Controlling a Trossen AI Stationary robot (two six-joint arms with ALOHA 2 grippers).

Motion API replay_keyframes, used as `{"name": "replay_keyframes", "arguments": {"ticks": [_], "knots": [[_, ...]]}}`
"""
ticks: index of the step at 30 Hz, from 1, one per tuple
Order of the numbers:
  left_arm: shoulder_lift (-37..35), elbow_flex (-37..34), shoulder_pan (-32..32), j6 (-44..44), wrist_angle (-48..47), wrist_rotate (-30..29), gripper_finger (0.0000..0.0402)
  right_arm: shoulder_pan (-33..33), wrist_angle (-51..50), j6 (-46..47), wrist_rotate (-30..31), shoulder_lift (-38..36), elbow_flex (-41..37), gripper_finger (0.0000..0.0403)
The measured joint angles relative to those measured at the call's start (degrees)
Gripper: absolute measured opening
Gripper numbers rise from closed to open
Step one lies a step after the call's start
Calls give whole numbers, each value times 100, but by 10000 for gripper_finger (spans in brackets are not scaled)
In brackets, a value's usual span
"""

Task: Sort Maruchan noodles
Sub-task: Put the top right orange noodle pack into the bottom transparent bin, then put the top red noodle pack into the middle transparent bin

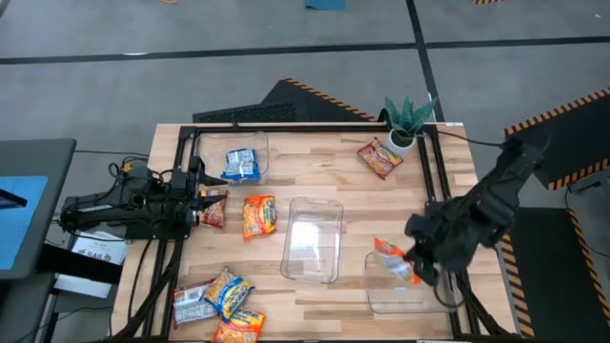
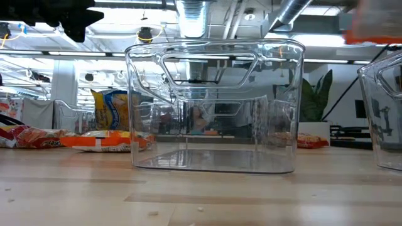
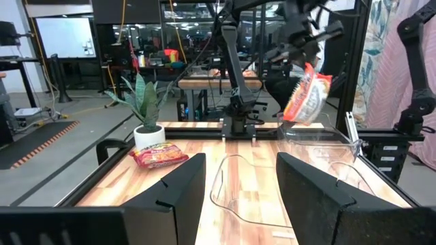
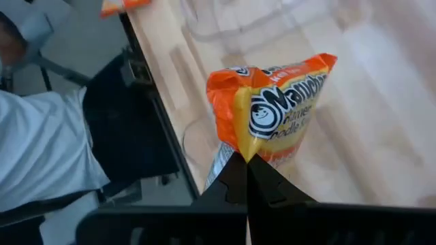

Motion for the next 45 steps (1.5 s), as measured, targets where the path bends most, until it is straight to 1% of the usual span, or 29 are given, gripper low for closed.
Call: {"name": "replay_keyframes", "arguments": {"ticks": [2,4,9,16,19,22,25,27,29,32,35,40,45], "knots": [[0,0,0,0,-4,0,171,181,-1,298,3,181,0,10],[-1,0,0,0,-4,0,171,291,-3,491,3,361,0,23],[0,0,0,0,19,0,171,317,-94,528,-74,599,0,56],[-2,0,0,7,48,0,171,169,-278,447,-73,552,0,63],[-2,0,0,9,48,0,171,-17,-272,38,369,518,2,64],[0,0,0,6,48,0,171,-303,-270,-581,1105,532,2,64],[-2,0,0,4,50,0,171,-747,-271,-1134,1954,616,-1,65],[-2,0,0,4,50,0,171,-1120,-257,-1250,2520,679,-78,65],[-2,0,0,4,50,0,171,-1553,-260,-1324,2851,767,-219,66],[0,0,0,4,48,0,171,-2246,-314,-1611,2752,992,-530,71],[0,0,0,4,38,0,171,-2895,-305,-1815,2653,1144,-902,89],[0,0,0,4,2,0,171,-3952,70,-2057,2606,1182,-1693,147],[0,0,0,4,-2,0,171,-5003,1050,-2257,2560,1167,-2526,206]]}}
